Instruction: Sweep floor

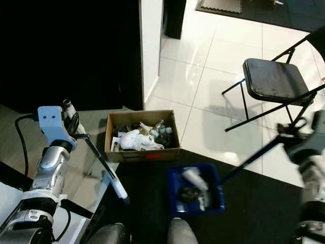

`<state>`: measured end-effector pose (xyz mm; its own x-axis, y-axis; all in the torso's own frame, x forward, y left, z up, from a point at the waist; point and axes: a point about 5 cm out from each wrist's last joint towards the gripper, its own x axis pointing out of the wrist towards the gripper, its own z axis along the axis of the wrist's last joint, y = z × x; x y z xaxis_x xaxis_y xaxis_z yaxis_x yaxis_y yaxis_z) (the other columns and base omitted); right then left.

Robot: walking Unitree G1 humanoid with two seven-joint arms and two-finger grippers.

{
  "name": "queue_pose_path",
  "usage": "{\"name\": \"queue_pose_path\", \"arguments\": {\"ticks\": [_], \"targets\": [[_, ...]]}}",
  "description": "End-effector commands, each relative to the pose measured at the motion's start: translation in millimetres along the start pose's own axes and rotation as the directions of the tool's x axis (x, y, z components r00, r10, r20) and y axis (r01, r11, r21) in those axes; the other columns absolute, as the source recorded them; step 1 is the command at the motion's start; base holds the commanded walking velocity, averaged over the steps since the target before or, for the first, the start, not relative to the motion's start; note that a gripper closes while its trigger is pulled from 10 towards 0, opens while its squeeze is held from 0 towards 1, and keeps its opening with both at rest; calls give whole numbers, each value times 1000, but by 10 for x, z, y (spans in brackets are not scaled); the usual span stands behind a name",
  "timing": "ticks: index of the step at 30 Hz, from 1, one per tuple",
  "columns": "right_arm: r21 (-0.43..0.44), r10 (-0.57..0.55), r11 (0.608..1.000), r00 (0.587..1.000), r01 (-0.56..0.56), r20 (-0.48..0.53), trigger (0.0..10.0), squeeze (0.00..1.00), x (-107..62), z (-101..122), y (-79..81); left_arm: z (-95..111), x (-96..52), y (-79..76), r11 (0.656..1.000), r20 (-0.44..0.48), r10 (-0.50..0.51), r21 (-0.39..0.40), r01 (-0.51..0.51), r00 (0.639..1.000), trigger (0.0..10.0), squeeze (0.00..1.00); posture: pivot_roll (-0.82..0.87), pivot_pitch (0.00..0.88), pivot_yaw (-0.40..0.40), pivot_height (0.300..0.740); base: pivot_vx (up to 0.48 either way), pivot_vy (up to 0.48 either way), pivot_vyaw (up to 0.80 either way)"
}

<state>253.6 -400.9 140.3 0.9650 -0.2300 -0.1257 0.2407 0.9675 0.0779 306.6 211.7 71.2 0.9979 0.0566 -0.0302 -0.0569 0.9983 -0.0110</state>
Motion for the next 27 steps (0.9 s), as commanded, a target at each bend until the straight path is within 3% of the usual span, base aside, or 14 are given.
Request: {"name": "queue_pose_path", "arguments": {"ticks": [1,6,7,10,13,22,27], "targets": [[54,11,998,999,-14,43,10000,0,15,57,10,30,14,3,1000,21,-12,4,12,1000,10000,0,-48,15,-10,740,0,0,0],[150,9,988,985,-35,171,10000,0,129,332,68,39,16,6,1000,27,-22,8,21,999,10000,0,-40,6,-8,740,0,0,0],[151,15,987,974,-50,225,10000,0,195,451,122,41,17,2,1000,28,-27,10,26,999,10000,0,-41,4,-4,740,0,0,0],[157,15,986,967,-57,253,10000,0,242,518,157,42,17,-9,999,29,-32,11,32,999,10000,0,-40,4,-2,740,0,0,0],[155,44,983,952,-95,301,10000,0,396,696,319,48,25,-40,999,30,-49,17,48,998,10000,0,-32,11,-3,740,0,0,0],[156,-65,988,947,16,316,10000,0,655,898,584,74,17,-33,998,40,-56,20,55,998,10000,0,-2,39,-8,740,0,0,0],[158,-71,987,944,21,322,10000,0,709,944,690,102,12,-31,998,50,-60,22,59,997,10000,0,14,58,-12,740,0,0,0]]}}
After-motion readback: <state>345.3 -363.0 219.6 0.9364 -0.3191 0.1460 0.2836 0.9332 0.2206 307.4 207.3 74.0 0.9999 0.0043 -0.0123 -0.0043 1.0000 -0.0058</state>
